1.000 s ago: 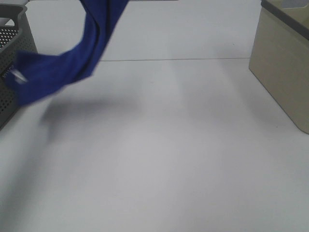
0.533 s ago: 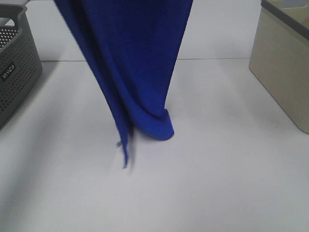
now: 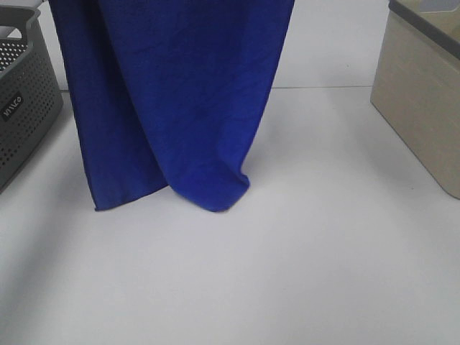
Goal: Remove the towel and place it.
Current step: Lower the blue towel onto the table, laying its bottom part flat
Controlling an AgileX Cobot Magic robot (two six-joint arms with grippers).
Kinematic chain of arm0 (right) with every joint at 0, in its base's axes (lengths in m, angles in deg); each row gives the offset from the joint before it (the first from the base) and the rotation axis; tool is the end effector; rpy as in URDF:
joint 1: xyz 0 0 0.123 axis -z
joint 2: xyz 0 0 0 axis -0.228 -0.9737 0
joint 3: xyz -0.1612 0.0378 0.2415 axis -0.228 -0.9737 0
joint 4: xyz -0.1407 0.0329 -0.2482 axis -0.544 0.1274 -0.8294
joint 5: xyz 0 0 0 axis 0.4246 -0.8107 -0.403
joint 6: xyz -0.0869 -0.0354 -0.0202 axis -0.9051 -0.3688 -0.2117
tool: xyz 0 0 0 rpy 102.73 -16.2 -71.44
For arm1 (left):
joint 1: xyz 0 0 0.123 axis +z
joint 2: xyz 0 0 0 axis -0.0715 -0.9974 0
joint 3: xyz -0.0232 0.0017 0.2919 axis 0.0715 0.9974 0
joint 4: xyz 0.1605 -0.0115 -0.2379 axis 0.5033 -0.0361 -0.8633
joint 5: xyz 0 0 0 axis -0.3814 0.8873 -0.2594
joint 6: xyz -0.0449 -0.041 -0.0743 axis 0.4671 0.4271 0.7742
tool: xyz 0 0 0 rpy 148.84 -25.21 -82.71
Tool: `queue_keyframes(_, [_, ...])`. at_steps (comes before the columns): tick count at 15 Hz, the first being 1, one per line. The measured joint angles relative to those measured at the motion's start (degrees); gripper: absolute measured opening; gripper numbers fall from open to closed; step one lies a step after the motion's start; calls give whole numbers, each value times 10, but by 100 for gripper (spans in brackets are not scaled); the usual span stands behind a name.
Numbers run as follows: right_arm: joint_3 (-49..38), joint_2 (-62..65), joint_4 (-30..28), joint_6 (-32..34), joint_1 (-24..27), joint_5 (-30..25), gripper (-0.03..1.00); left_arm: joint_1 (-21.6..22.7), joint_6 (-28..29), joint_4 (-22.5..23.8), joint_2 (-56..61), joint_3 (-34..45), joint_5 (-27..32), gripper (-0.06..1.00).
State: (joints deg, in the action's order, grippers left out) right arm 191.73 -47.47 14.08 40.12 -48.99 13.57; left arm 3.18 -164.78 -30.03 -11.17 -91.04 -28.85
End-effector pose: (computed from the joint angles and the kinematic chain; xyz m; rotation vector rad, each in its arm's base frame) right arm 0.3562 0.2183 0.5044 -0.8423 1.5892 -0.2927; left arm 0.3788 -0.0536 0.5329 0.8675 1.2790 0.0980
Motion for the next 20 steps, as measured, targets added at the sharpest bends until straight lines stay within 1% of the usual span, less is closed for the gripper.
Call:
queue_keyframes(1, [0,-16,-54,47,0,77,2,0,-32,-29,-25,0,-41,0])
queue_keyframes(2, [0,-28,-92,79,0,121,2,0,-45,-38,-32,0,-54,0])
queue_keyframes(3, [0,-33,-109,97,0,137,2,0,-71,-56,-43,0,-84,0])
queue_keyframes(5, [0,-59,-199,166,2,191,2,0,-141,-93,-64,0,-139,0])
queue_keyframes(6, [5,-74,-232,201,9,213,2,0,-177,-116,-76,-1,-155,0])
queue_keyframes(7, [12,-92,-254,239,23,227,2,0,-214,-137,-89,-7,-158,0])
queue_keyframes(9, [40,-123,-271,286,60,252,2,-2,-272,-179,-129,-46,-163,0])
queue_keyframes(10, [57,-138,-273,299,75,266,2,-2,-292,-197,-154,-83,-163,0])
queue_keyframes(13, [101,-168,-275,320,101,326,2,-7,-310,-236,-245,-214,-163,0])
queue_keyframes(14, [110,-174,-275,325,107,335,2,-8,-310,-238,-260,-239,-163,0])
queue_keyframes(16, [114,-175,-275,330,112,343,2,-19,-312,-243,-305,-323,-163,0])
queue_keyframes(17, [118,-175,-275,332,113,345,2,-34,-312,-244,-325,-362,-163,0])
queue_keyframes(20, [118,-175,-272,343,113,344,2,-42,-311,-239,-328,-368,-154,0])
